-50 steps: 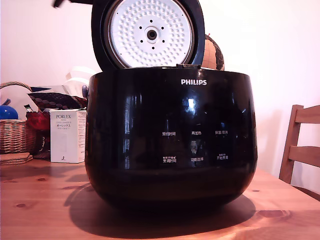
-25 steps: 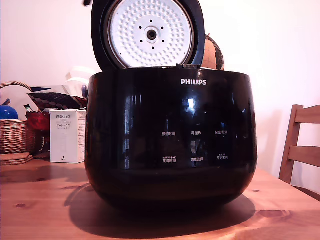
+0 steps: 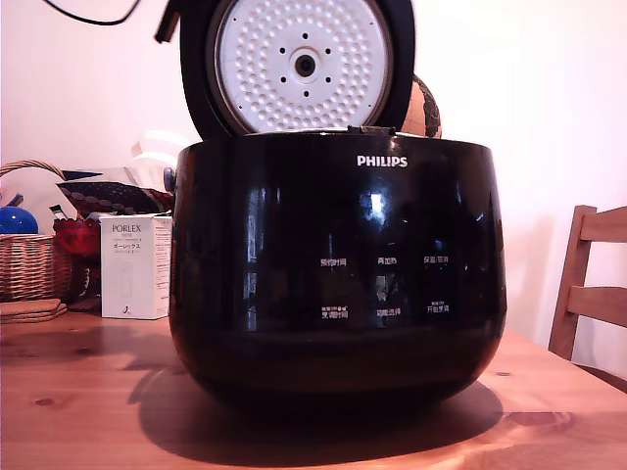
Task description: Close the rice cooker by pressing the lid down with medium force
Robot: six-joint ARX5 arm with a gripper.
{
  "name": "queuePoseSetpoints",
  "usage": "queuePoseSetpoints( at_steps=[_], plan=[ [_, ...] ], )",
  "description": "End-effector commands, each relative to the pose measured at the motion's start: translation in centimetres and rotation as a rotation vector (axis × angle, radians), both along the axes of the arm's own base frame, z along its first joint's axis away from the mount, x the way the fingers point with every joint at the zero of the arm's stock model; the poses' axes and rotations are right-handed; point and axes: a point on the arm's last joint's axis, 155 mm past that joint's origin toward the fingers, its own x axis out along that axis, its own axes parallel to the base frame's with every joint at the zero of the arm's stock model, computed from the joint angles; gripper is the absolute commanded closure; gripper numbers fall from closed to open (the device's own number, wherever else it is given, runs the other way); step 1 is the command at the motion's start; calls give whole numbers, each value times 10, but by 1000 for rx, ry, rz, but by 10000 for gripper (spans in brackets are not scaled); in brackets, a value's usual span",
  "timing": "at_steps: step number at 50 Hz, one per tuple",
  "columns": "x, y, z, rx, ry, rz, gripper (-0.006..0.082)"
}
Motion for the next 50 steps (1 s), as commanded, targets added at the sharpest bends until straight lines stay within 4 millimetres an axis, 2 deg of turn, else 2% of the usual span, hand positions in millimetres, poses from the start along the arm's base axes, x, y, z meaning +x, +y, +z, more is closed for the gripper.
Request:
queuePoseSetpoints(
  at_steps=[1, 6, 13, 17, 38, 50],
  plan=[
    [-16, -25, -16, 40, -2, -89, 787],
    [-31, -35, -29, 112, -22, -134, 787],
    [-46, -34, -54, 248, -12, -149, 787],
    [-46, -29, -64, 324, -37, -142, 787],
    [-43, -26, -69, 373, -65, -133, 787],
    [-37, -34, -64, 373, -129, -123, 787]
  ],
)
